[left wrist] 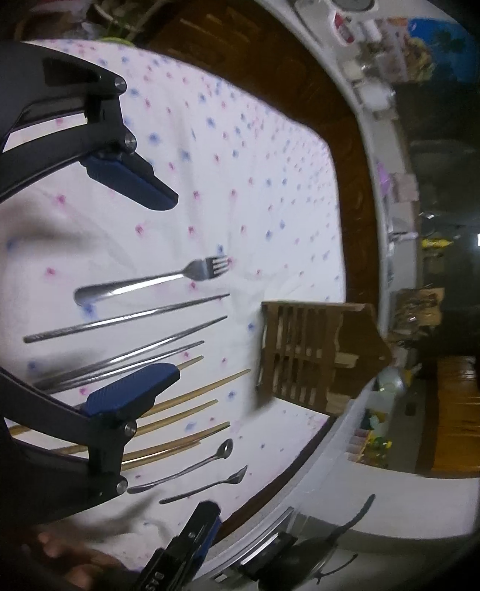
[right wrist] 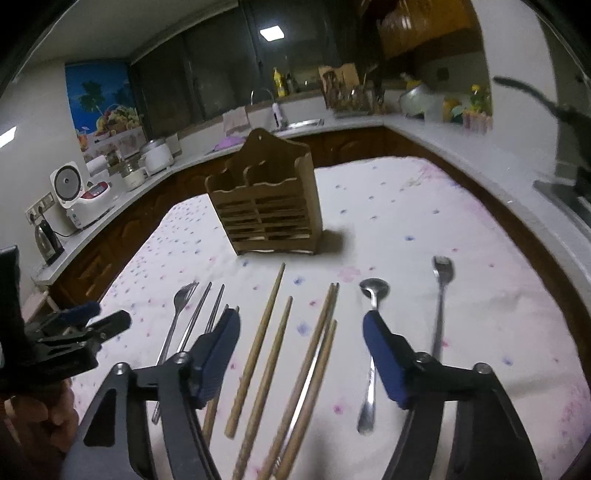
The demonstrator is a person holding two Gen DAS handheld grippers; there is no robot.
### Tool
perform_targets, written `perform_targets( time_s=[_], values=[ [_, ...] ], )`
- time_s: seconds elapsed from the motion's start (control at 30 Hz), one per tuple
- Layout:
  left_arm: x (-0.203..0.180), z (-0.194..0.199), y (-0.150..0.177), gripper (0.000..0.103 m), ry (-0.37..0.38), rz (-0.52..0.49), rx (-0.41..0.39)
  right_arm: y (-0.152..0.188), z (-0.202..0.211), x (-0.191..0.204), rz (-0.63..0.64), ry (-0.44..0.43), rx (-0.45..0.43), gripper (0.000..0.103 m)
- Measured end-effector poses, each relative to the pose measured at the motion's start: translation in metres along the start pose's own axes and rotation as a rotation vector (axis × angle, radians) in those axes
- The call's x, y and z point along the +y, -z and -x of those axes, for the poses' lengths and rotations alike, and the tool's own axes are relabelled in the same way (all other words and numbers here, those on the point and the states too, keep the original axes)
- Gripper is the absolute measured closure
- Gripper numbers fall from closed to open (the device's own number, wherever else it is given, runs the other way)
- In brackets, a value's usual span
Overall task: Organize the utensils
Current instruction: 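Close the left tool on a steel chopstick while the right tool grasps a wooden chopstick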
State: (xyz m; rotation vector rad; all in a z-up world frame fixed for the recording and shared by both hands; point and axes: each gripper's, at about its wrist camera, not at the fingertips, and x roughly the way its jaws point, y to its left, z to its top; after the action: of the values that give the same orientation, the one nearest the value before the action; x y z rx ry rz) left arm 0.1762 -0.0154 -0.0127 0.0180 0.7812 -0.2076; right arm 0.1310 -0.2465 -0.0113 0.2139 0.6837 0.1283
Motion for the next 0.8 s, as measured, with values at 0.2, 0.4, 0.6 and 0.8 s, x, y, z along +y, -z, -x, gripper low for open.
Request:
perform_targets(
  time_s=[0.2, 0.4, 0.6, 0.8],
  values=[
    [-0.003, -0.04, -0.025, 0.037, 0.076, -0.028, 0.096, -0.023, -0.045, 0.003, -0.033, -0.081, 0.106, 0.061],
    [-0.006, -0.076, -0.044, 0.043, 0.107, -0.064, 0.17, -0.038, -0.093, 0.014, -0.03, -0.135, 0.198, 0.065],
    [-0.007, -0.107, -0.051, 0.057, 0.118, -0.092, 0.245, -0.047, -0.136, 0.018, -0.037, -0.137, 0.278, 0.072],
    [-0.006, -0.127, -0.055, 0.067, 0.149, -0.101, 0.293, -0.051, -0.16, 0.013, -0.043, -0.135, 0.325, 0.079]
  ],
)
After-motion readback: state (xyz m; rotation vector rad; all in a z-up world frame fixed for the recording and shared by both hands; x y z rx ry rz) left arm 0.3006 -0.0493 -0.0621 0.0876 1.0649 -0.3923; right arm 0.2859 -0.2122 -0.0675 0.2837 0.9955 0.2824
